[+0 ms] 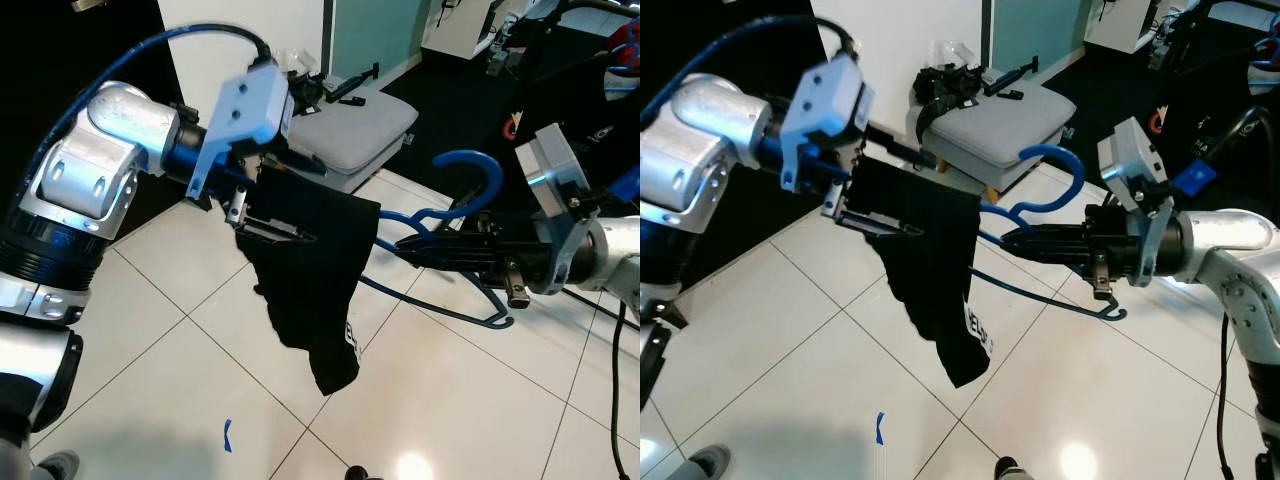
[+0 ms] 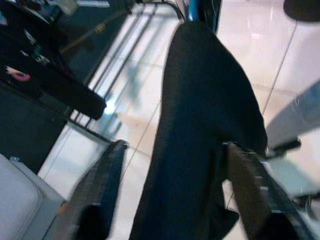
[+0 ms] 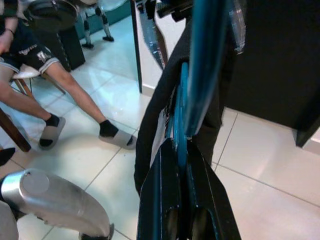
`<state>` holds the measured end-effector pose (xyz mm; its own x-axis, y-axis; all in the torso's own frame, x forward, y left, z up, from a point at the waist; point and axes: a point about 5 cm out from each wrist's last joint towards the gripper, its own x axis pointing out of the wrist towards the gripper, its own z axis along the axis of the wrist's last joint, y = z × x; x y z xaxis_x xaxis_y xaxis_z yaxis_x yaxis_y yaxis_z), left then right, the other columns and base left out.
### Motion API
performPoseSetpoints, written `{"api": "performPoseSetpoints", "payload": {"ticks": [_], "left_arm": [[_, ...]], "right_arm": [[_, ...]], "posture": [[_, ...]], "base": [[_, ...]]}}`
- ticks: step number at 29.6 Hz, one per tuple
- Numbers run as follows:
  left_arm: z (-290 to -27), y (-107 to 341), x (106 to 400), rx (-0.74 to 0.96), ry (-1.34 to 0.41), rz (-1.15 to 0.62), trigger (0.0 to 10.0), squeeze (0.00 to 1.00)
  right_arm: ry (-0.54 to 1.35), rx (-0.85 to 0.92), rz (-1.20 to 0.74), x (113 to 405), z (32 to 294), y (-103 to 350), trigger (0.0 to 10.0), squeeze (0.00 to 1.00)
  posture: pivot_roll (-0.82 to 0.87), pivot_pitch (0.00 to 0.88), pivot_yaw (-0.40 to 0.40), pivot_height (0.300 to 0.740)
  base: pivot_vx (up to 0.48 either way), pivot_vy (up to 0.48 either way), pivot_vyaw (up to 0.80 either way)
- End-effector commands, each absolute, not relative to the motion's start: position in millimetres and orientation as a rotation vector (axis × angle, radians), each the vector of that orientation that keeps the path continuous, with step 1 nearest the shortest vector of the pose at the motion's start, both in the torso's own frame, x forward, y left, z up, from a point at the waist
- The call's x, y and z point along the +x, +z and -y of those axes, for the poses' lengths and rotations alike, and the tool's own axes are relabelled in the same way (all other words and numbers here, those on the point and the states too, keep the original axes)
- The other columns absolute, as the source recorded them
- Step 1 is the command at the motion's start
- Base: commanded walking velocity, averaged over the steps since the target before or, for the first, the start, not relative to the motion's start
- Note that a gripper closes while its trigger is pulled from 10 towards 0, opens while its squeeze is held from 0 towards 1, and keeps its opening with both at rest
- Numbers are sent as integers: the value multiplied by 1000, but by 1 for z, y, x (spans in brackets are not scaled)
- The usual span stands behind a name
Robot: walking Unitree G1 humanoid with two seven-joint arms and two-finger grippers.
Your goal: Hang hanger
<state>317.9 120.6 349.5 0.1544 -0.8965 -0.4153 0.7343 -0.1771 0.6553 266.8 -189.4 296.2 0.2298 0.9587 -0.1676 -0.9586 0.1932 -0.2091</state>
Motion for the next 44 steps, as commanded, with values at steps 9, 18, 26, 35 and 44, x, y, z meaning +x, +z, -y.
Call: {"api": "performPoseSetpoints", "payload": {"ticks": [9, 18, 26, 35, 44], "left_arm": [[-123, 342, 320, 1042, -1461, 172, 0, 0], [-123, 339, 323, 1063, -1441, 168, 0, 0], [-124, 336, 325, 1042, -1423, 174, 0, 0], [-133, 341, 344, 844, -1266, 238, 0, 0], [-158, 361, 354, 865, -1122, 309, 0, 0]], "right_arm": [[1375, -342, 6, 265, 182, 295, 10000, 0], [1357, -347, 25, 267, 180, 297, 10000, 0], [1312, -358, 62, 272, 178, 299, 10000, 0], [1102, -271, 143, 290, 192, 306, 10000, 1000], [974, -110, 225, 260, 250, 312, 10000, 1000]], "posture": [[7, 129, 25, 740], [9, 133, 25, 740], [9, 134, 26, 740], [0, 134, 18, 740], [-4, 136, 15, 740]], "base": [[0, 0, 0], [0, 0, 0], [0, 0, 0], [0, 0, 0], [0, 0, 0]]}}
